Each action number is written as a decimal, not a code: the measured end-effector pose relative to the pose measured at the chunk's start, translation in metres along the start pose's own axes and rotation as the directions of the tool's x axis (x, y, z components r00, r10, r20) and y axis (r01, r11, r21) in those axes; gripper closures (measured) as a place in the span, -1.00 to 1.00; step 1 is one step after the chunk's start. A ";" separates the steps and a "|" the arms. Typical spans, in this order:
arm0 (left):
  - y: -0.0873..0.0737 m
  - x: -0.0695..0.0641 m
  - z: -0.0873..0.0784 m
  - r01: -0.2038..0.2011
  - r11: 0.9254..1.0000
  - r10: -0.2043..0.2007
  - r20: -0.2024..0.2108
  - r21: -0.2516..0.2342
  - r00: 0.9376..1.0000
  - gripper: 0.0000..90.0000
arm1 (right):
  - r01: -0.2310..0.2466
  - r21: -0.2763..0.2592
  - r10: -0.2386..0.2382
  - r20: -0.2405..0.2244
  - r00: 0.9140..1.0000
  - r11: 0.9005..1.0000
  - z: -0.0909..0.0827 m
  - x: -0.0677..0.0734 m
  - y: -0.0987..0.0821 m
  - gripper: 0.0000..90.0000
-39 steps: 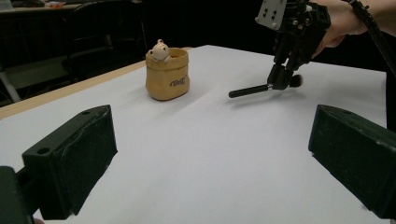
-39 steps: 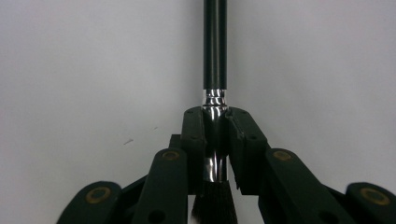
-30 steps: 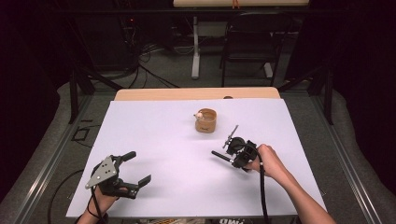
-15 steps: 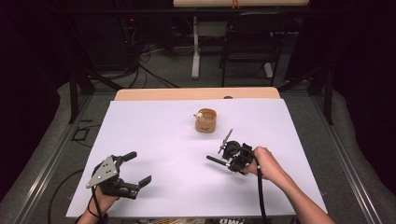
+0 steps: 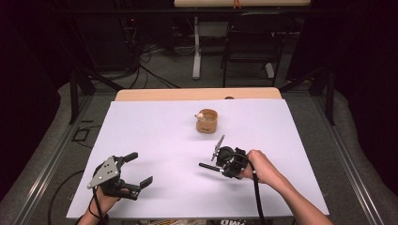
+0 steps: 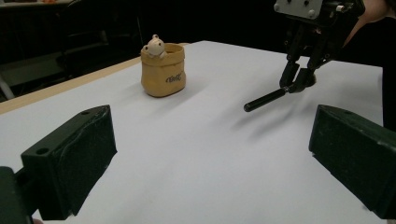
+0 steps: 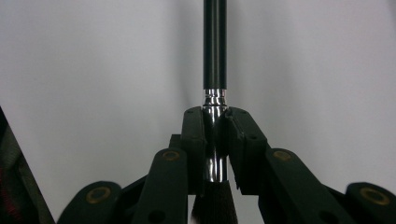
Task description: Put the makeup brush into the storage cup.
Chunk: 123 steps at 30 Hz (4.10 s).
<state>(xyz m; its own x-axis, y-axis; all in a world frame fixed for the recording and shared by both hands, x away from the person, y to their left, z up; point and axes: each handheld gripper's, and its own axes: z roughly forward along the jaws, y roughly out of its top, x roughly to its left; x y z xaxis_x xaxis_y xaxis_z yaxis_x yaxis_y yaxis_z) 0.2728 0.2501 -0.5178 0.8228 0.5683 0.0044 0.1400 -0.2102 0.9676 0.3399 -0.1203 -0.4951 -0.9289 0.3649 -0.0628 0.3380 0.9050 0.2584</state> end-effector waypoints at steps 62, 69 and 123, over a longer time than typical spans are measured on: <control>0.061 -0.012 0.083 -0.263 0.766 0.161 0.222 0.586 0.962 -1.00 | 0.278 0.018 -0.278 0.016 0.960 0.960 -0.001 0.018 0.023 0.71; 0.063 -0.017 0.098 -0.305 0.721 0.166 0.273 0.623 0.948 -0.97 | 0.295 0.017 -0.295 0.017 0.955 0.955 0.001 0.021 0.024 0.71; 0.049 -0.034 0.166 -0.376 0.614 -0.010 0.482 0.695 0.876 0.72 | 0.373 0.011 -0.373 0.040 0.927 0.928 -0.001 0.037 0.027 0.71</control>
<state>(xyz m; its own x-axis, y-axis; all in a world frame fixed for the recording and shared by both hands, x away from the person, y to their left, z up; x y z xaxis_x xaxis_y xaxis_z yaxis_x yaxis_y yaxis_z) 0.3426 0.0885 -0.5122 0.9850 0.1162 -0.1275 0.1595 -0.8950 0.4166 0.3141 -0.0828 -0.4892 -0.9811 0.0092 -0.1935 -0.0314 0.9782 0.2054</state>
